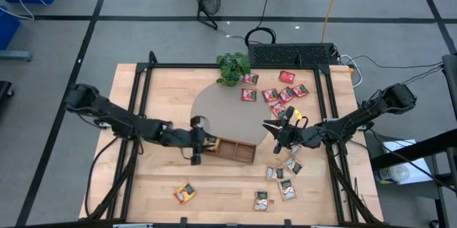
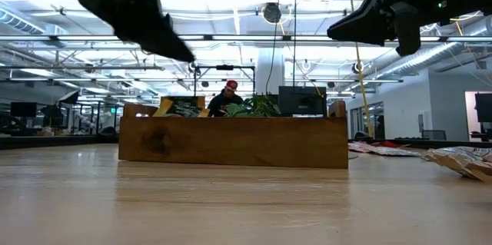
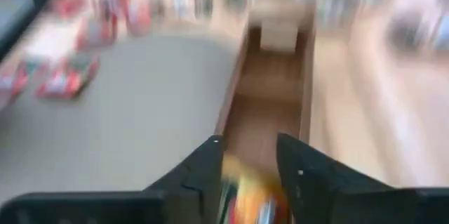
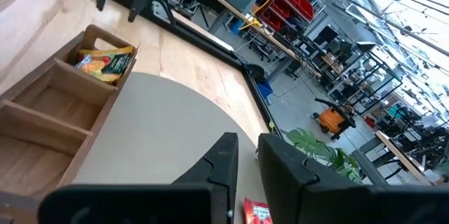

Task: Pick & Place Tea
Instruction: Put the top orange tea bag into the left slot of the wooden organizer

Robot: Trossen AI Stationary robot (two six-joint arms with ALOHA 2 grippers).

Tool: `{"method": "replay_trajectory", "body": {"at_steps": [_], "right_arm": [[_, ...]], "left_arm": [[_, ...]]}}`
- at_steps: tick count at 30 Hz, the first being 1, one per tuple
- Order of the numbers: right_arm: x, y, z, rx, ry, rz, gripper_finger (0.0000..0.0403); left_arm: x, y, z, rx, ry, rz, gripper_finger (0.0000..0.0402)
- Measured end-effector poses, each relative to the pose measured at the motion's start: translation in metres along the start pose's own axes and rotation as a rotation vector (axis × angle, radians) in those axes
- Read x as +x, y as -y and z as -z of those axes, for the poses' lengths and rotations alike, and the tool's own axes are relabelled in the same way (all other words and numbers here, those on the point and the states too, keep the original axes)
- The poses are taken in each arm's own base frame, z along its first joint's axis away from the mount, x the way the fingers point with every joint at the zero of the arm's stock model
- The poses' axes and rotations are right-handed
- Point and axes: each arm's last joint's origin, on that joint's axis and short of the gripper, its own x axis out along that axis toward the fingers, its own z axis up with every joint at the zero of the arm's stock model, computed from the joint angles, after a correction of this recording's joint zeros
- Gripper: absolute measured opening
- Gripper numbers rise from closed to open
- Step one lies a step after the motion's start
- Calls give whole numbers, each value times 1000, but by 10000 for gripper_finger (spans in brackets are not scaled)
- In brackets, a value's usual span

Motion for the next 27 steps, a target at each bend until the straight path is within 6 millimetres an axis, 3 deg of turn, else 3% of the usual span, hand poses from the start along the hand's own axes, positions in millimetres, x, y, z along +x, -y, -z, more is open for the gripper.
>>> {"method": "replay_trajectory", "body": {"at_steps": [3, 6, 14, 27], "right_arm": [[0, 0, 0, -3, -3, -2, 45], [0, -1, 1, -8, -9, -5, 45], [0, -1, 2, -9, -15, -8, 45], [0, -1, 2, -9, -15, -8, 45]], "left_arm": [[1, 7, -25, 82, -212, -17, 69], [10, 10, -29, 138, -381, 9, 13], [57, 14, -10, 158, -582, 119, 3], [66, -3, -10, 130, -632, 202, 2]]}}
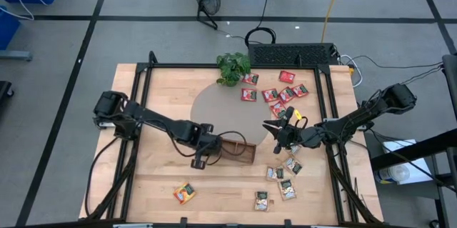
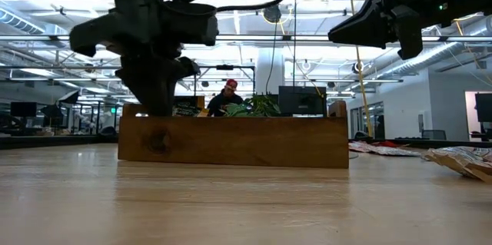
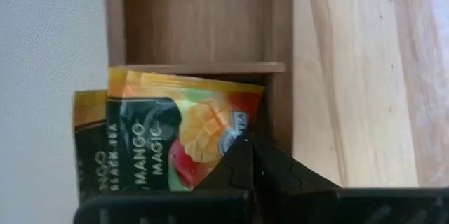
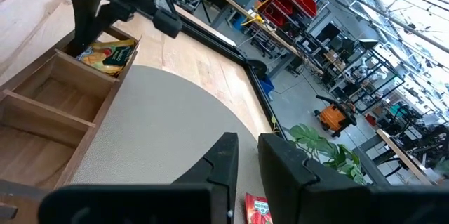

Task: Pick & Place Tea
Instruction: Put the top orange tea bag into the left slot of the wooden organizer

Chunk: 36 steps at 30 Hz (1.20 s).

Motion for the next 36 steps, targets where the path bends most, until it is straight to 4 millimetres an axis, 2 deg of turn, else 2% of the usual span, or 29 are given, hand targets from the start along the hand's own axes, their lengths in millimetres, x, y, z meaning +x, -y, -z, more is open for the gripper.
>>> {"method": "replay_trajectory", "body": {"at_steps": [9, 20, 27, 36], "right_arm": [[0, 0, 0, -3, -2, -2, 45], [0, 0, 1, -6, -5, -2, 45], [0, 0, 1, -7, -5, -3, 45], [0, -1, 1, 6, -7, -4, 45]], "left_arm": [[3, -11, 0, -28, -8, 47, 1], [37, -16, 3, -57, -102, 145, 1], [32, -14, 1, -97, -77, -7, 1], [25, -3, 4, -108, -73, -185, 1]]}}
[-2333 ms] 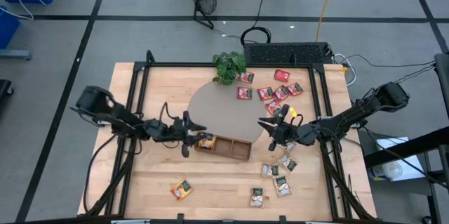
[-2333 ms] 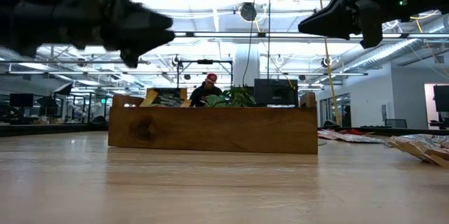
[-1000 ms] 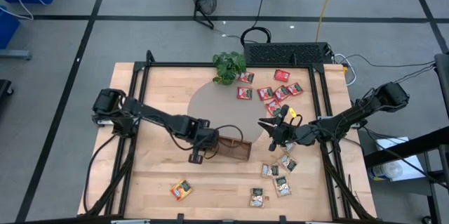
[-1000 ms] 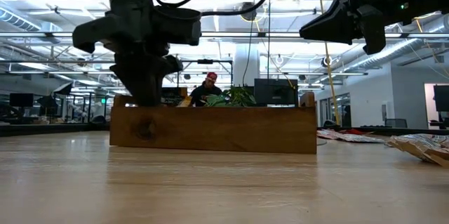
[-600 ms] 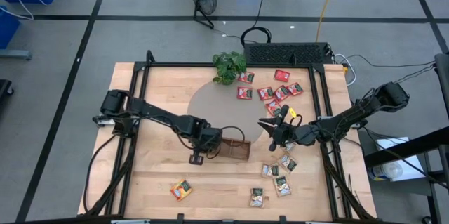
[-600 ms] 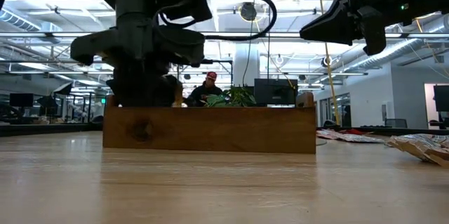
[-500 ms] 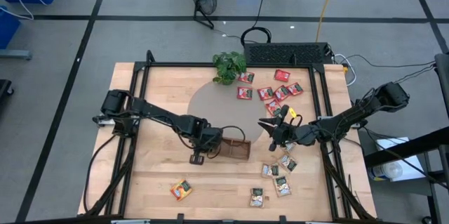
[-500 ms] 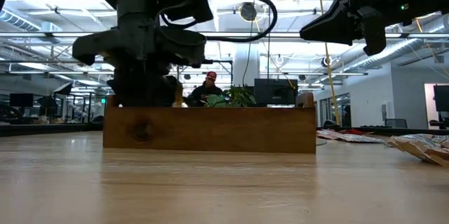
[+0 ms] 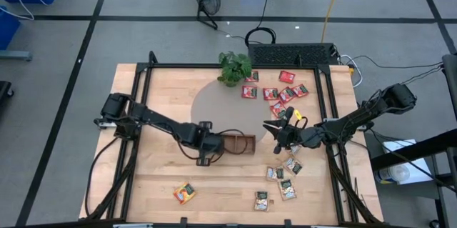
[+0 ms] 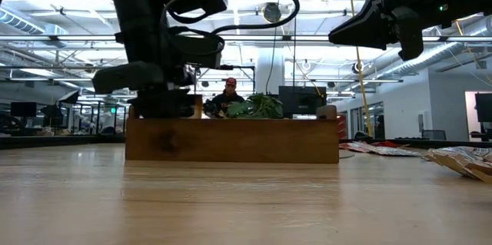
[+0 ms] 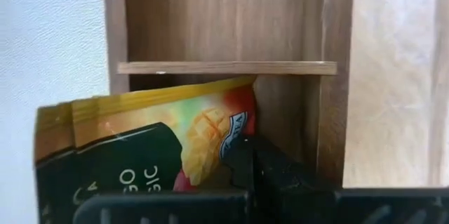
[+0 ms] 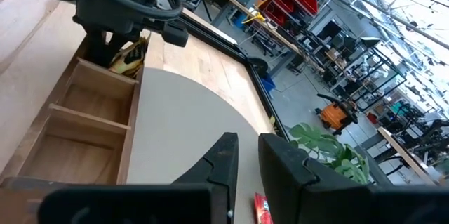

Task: Pick & Place Tea
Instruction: Put the top orange tea bag into the left slot of the wooden organizer, then put the orange tea bag into the left slot of the wooden organizer

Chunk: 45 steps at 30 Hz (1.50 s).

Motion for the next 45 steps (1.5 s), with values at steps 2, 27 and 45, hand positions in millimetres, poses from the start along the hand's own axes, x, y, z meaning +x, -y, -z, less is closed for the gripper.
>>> {"method": "replay_trajectory", "body": {"at_steps": [2, 27, 45], "right_arm": [[0, 0, 0, 3, -1, -1, 45], [0, 0, 0, 5, -2, -1, 45], [0, 0, 0, 3, -1, -3, 45]], "left_arm": [[0, 0, 2, -13, -12, -31, 1], [-15, 10, -1, -17, -21, -131, 3], [-77, 63, -1, -384, -224, 114, 35]]}}
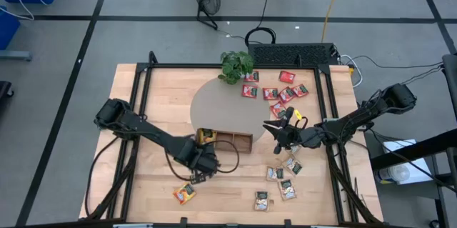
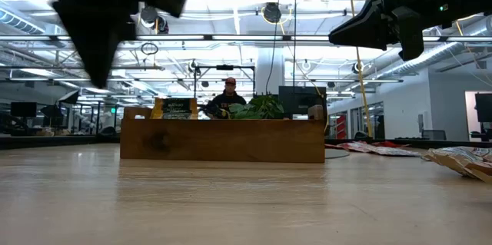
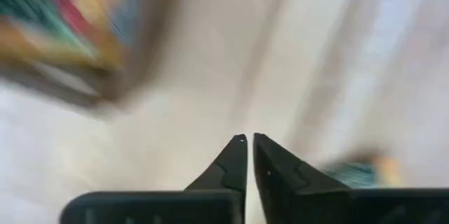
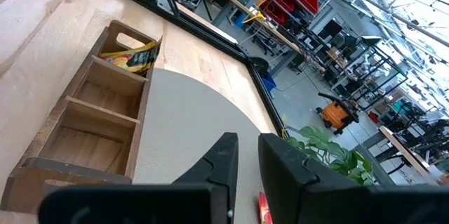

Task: Pick & Place Tea
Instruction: Put the orange tea bag into the left slot of the wooden organizer

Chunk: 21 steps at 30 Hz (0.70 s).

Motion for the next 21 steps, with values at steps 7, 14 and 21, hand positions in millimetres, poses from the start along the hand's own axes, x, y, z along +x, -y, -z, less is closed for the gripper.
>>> {"method": "replay_trajectory", "body": {"at_steps": [7, 14, 21], "right_arm": [[0, 0, 0, 7, 0, 0, 45], [0, 0, 0, 24, -3, -1, 45], [0, 0, 0, 24, -3, -2, 45]], "left_arm": [[-2, 38, 28, -299, -2, 112, 128], [-6, 72, 54, -485, 61, 225, 219], [21, 95, 61, -505, -28, 256, 227]]}}
